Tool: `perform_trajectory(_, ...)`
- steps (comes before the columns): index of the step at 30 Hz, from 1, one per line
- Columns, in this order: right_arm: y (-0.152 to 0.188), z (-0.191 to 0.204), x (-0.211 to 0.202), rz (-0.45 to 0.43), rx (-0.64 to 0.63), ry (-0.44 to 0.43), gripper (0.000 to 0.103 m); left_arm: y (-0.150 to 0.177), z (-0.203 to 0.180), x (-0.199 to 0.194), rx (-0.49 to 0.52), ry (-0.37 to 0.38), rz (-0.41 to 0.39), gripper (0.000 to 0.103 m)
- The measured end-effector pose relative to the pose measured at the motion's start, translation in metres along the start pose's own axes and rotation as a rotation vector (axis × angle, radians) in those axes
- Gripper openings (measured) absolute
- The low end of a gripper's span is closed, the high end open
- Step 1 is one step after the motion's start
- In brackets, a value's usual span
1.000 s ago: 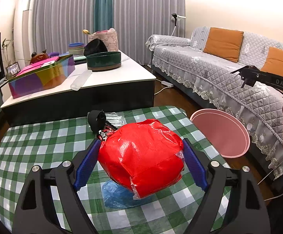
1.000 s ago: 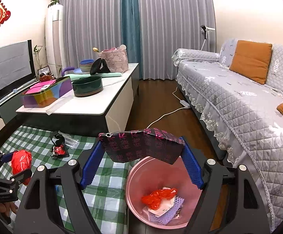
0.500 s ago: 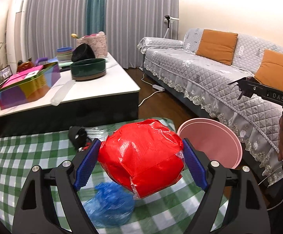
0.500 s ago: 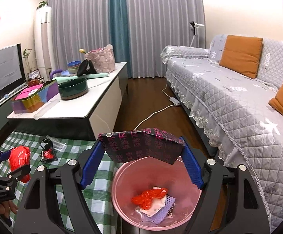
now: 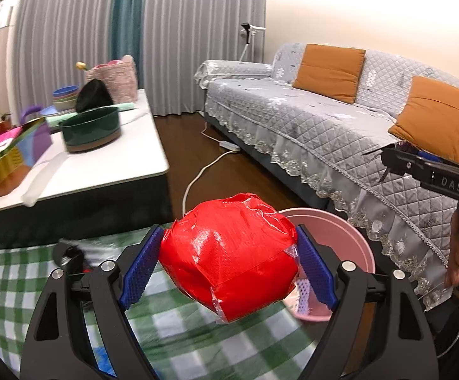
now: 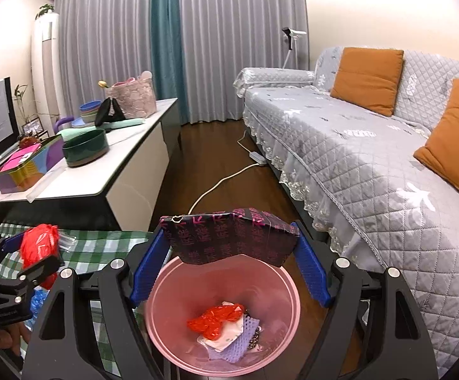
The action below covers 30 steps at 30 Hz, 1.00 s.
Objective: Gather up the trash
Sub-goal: 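Lift and carry the red bag and pouch in both tools over the pink bin, then open both tools to drop the red bag and pouch into the bin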
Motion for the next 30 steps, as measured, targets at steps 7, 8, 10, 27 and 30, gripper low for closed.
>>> perform_trajectory(7,0.003,-0.016,0.01,0.023,0.027,0.011,0.076,0.001,-0.032,0.037,-0.005,0.059,0.021,0.08)
perform_trajectory(8,0.003,-0.019,0.011,0.025,0.036,0.012,0.076,0.002,-0.037,0.042,-0.003,0.069,0.025,0.08)
perform_trajectory(10,0.003,-0.024,0.014,0.028,0.054,0.014,0.076,0.005,-0.045,0.05,0.004,0.082,0.035,0.08)
perform_trajectory(27,0.007,-0.036,0.026,0.037,0.099,0.016,0.084,0.015,-0.074,0.088,0.028,0.134,0.084,0.086)
perform_trajectory(30,0.006,-0.036,0.026,0.029,0.116,0.012,0.087,0.015,-0.072,0.086,0.024,0.131,0.087,0.088)
Point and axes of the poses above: each gripper's, at about its wrist camera, not at the fingertips, and x roughly the way its jaws point, z to its left, y to its underside, the point moved 6 cm from there along x, roughly the way its jaws point, and after that the axes turned 5 degrees about -z, right-handed, at the moved point
